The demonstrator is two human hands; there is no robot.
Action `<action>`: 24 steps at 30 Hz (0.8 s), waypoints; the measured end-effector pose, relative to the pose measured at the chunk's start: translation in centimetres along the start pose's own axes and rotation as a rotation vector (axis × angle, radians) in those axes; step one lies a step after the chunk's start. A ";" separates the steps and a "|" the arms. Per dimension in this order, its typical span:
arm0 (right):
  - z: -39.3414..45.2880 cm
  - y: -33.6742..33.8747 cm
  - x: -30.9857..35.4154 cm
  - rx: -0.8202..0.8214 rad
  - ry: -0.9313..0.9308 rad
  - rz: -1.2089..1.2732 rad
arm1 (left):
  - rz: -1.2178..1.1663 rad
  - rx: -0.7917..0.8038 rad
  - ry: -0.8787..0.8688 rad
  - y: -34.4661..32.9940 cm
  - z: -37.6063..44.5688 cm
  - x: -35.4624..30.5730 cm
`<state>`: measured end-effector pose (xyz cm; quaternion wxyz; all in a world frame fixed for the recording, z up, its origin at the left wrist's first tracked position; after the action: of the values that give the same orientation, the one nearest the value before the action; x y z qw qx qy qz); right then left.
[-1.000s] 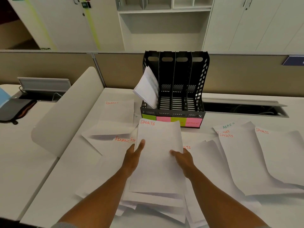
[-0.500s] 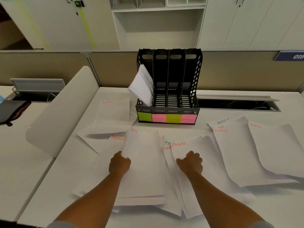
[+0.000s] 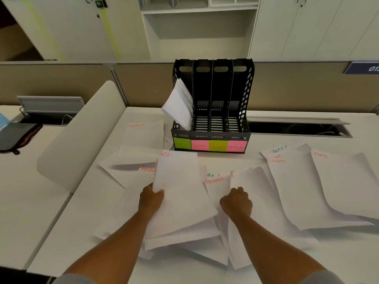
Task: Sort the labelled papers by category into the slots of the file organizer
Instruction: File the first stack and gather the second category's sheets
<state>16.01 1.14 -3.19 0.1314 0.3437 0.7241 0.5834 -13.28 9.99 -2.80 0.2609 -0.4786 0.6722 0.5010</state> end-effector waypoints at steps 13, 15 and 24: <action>0.0 3.0 0.6 -0.249 0.084 0.344 | 0.119 0.026 -0.188 -1.4 -1.1 -2.1; 0.0 3.0 0.7 -0.238 0.115 0.419 | 0.118 0.042 -0.210 -2.1 -1.5 -2.3; -0.8 2.2 4.4 0.158 0.213 0.937 | -0.052 0.242 -0.163 -5.9 -2.8 -3.6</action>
<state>13.07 3.56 0.05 -0.2465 0.5802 0.5428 0.5550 -6.09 8.59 -1.28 0.3832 -0.4185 0.6917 0.4468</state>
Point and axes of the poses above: each hand's wrist, its own z-axis towards the middle knuckle, its own y-axis out of the back of the hand, x = y × z, the point moved 6 cm from there along z, towards the middle knuckle, and after that the axes turned 8 degrees about -z, right-handed, at the moved point
